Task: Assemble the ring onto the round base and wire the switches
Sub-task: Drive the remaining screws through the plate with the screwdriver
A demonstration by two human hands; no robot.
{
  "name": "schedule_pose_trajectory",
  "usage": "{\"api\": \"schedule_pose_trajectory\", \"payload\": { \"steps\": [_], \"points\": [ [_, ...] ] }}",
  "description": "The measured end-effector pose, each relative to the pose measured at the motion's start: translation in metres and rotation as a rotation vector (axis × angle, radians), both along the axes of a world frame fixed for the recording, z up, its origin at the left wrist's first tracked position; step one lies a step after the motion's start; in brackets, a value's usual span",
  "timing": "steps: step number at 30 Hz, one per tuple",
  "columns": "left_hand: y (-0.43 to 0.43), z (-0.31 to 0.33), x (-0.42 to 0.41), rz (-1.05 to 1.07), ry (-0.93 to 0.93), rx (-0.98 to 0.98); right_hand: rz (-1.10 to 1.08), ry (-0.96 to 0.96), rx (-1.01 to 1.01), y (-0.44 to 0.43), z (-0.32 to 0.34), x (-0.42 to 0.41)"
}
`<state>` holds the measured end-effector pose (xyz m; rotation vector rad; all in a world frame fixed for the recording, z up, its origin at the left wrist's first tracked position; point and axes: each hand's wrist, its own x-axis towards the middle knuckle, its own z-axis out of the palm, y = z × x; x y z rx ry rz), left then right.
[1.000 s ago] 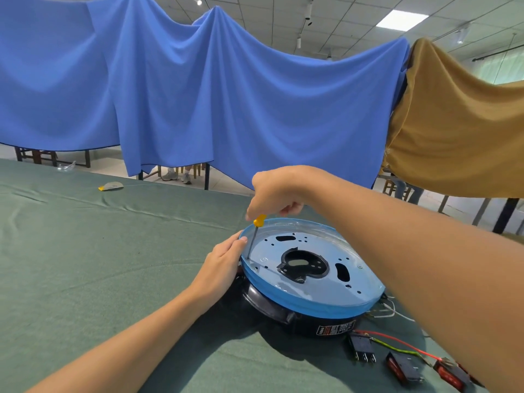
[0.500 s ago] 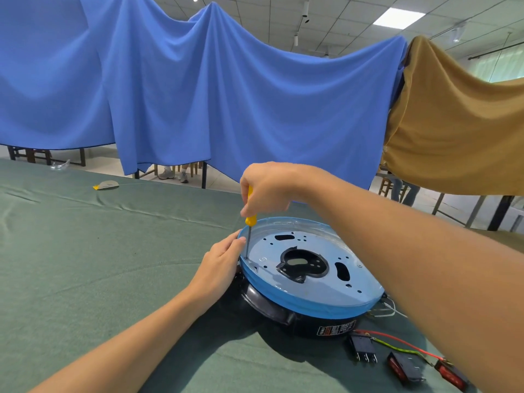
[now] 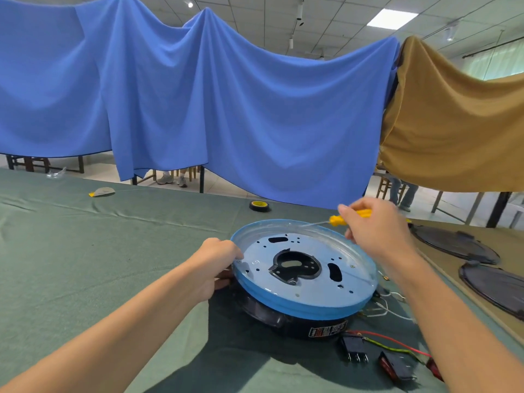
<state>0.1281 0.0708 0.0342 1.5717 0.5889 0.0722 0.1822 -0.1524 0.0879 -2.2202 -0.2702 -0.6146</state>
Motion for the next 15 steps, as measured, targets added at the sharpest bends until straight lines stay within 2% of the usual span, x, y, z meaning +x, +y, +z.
{"api": "schedule_pose_trajectory", "payload": {
  "steps": [3, 10, 15],
  "points": [
    [-0.003, 0.005, -0.005, 0.037, 0.025, -0.056, -0.093, -0.007, 0.092, -0.024, -0.028, -0.002],
    [-0.010, 0.015, -0.008, 0.030, 0.038, -0.166, -0.041, 0.021, 0.414, -0.025, -0.051, -0.001],
    [-0.017, 0.007, -0.006, 0.122, -0.035, -0.141, -0.053, 0.019, 0.503, -0.015, -0.060, -0.007]
  ]
}}
